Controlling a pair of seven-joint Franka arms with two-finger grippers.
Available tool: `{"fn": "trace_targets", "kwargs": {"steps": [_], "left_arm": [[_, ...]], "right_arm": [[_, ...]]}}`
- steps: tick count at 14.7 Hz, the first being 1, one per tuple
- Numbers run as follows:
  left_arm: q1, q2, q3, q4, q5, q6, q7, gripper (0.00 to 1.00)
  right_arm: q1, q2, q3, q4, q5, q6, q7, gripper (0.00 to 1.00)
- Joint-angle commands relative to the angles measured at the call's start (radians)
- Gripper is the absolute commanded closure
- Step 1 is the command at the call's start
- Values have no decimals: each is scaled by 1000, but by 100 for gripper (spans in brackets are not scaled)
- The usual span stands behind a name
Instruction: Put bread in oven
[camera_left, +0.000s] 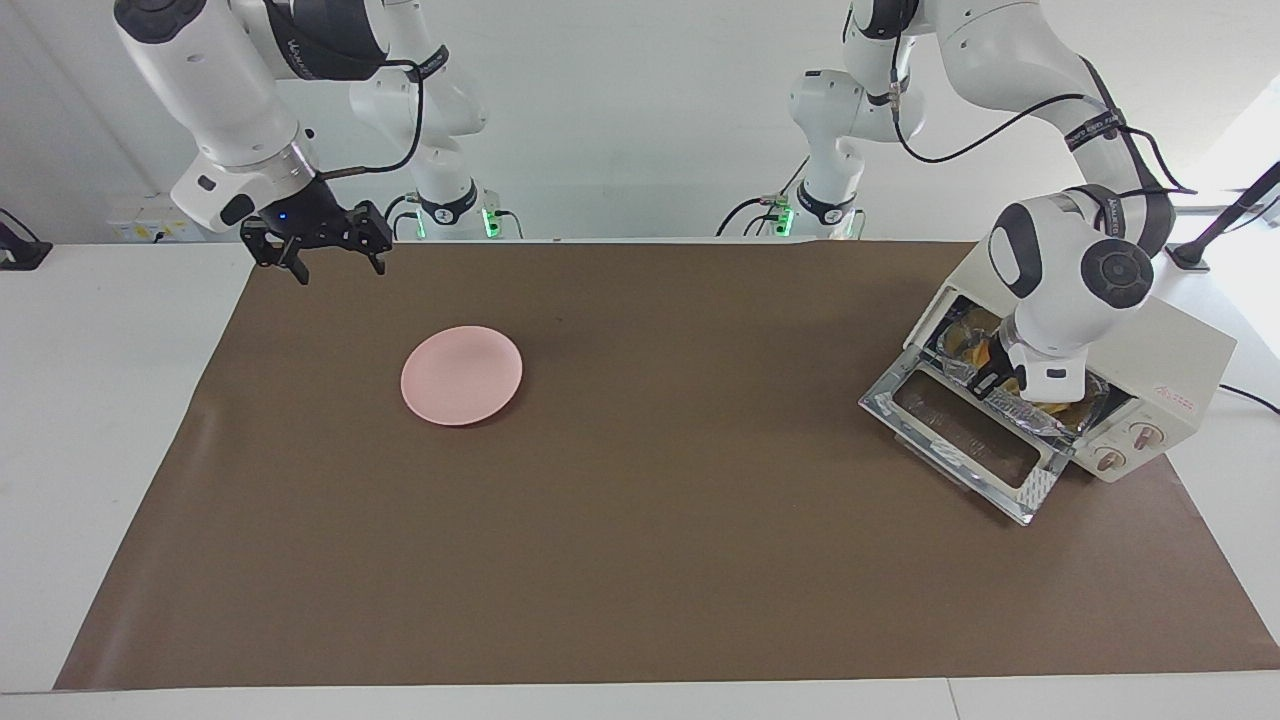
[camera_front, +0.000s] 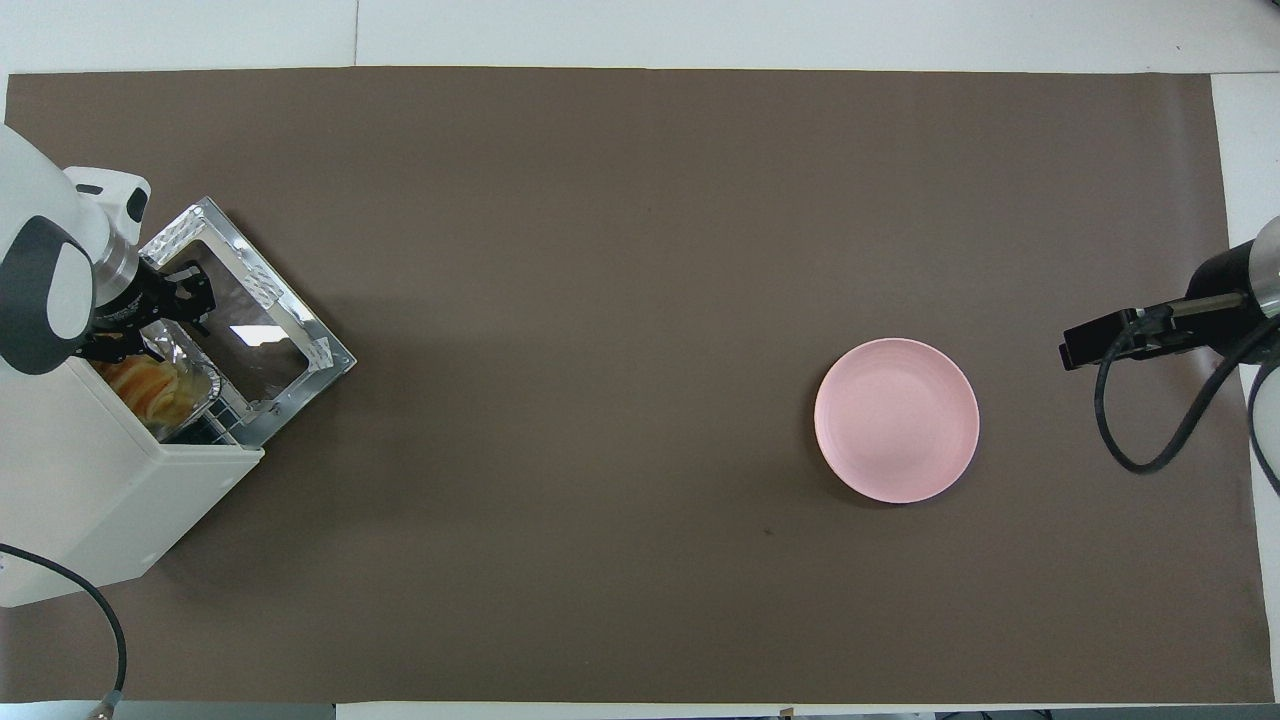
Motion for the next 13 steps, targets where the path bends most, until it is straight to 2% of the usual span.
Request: {"fn": "trace_targets", "kwargs": {"steps": [1, 4, 8, 13], "left_arm": [[-14, -15, 5, 25, 21, 11, 12, 0], [-46, -15, 2, 85, 18, -6, 12, 0], [-75, -32, 1, 198, 12, -151, 88, 0], [-74, -177, -4, 206, -17, -320, 332, 0]], "right_arm": [[-19, -14, 10, -11, -7, -4, -23, 0], [-17, -13, 10, -11, -7, -4, -23, 0], [-19, -14, 11, -11, -7, -4, -23, 0], [-19, -14, 11, -11, -7, -4, -23, 0]]}}
